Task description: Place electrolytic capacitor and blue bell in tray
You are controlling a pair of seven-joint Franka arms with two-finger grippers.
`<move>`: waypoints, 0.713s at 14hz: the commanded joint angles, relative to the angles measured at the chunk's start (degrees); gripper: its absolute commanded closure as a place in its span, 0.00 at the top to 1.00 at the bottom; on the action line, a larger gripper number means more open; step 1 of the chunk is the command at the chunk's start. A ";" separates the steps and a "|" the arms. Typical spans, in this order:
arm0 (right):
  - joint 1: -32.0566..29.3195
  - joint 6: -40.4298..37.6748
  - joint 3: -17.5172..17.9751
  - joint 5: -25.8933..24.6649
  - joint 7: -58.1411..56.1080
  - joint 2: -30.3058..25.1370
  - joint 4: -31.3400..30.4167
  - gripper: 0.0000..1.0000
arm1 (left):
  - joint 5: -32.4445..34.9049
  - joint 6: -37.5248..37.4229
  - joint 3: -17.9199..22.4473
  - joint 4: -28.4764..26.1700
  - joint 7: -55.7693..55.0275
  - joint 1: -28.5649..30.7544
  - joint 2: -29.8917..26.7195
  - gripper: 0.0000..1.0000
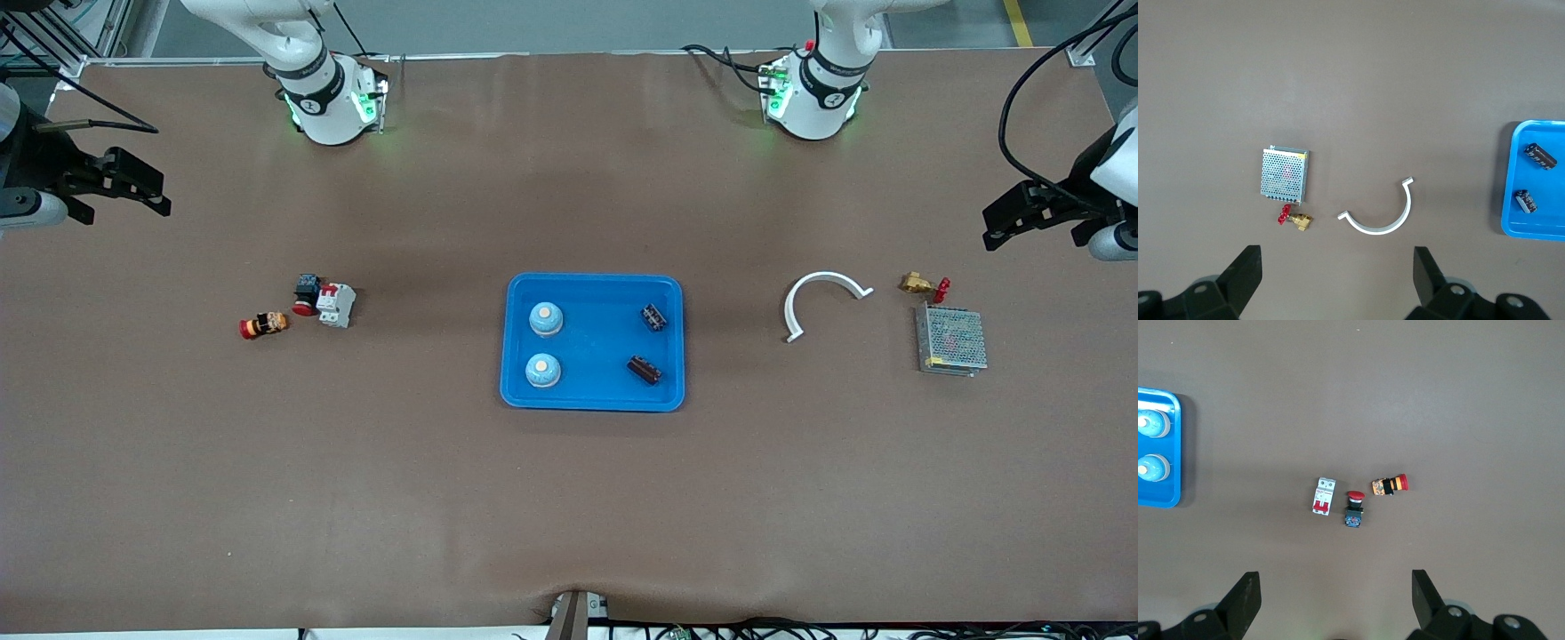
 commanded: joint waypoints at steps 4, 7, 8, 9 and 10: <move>-0.89 -0.65 0.86 -0.90 -0.25 0.27 1.02 1.00 | -0.63 -0.04 0.02 1.50 0.84 -0.14 0.84 1.00; -0.80 -0.65 0.86 -0.90 -0.25 0.27 1.02 1.00 | -0.80 -0.04 -0.06 1.41 -0.04 -0.23 0.84 1.00; -0.88 -0.65 0.86 -0.90 -0.25 0.27 1.02 1.00 | -0.80 -0.04 -0.06 1.41 -0.13 -0.23 0.84 1.00; -0.97 -0.65 0.86 -0.90 -0.34 0.27 1.02 1.00 | -0.89 -0.04 -0.41 1.41 -0.13 -0.15 0.84 1.00; -0.97 -0.65 0.86 -0.90 -0.34 0.27 1.02 1.00 | -1.07 -0.04 -0.42 1.41 -0.13 -0.06 0.84 1.00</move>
